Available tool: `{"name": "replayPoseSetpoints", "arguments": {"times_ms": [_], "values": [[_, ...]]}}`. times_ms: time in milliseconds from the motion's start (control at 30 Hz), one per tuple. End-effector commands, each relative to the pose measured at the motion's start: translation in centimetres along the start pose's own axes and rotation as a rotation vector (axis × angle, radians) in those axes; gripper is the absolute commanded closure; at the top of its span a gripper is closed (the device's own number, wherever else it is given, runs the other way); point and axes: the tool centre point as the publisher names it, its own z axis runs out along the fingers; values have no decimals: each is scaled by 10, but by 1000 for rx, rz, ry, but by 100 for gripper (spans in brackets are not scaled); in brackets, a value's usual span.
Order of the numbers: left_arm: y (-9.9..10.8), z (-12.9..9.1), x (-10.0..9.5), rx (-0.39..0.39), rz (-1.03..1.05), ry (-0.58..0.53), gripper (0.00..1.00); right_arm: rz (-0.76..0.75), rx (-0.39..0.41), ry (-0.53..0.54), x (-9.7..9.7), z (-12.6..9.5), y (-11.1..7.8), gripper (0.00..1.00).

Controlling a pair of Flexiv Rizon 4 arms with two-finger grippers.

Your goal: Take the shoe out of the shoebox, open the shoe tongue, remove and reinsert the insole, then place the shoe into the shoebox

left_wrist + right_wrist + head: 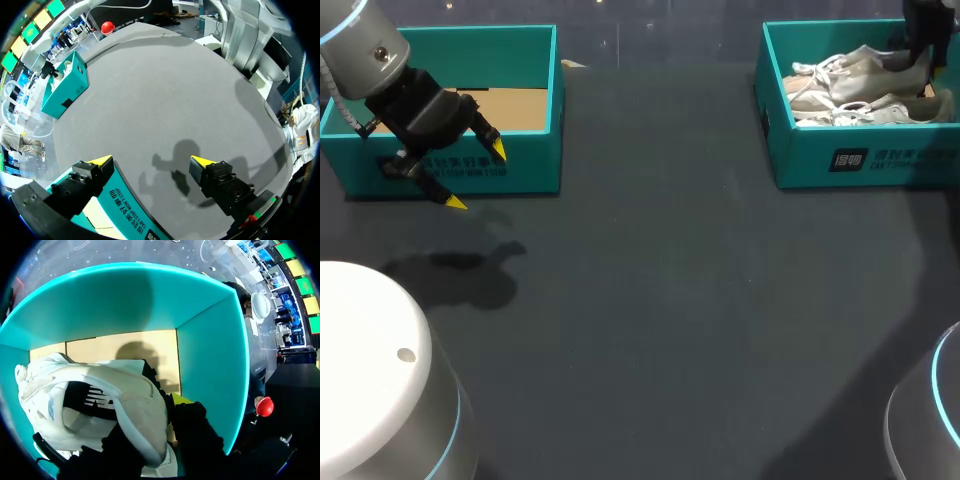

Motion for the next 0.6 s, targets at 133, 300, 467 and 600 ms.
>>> {"name": "replayPoseSetpoints", "arguments": {"times_ms": [133, 300, 467, 600], "values": [[0, -1, 1, -2, 1, 1, 0, -5, 16, 18, 3, 8, 7, 100], [0, -1, 1, -2, 1, 1, 0, -10, 24, 23, 4, 12, 8, 100], [0, -1, 1, -2, 1, 1, 0, -19, 33, 29, 5, 15, 9, 100], [0, -1, 1, -2, 1, 1, 0, -28, 41, 44, 6, 19, 8, 95]]}}
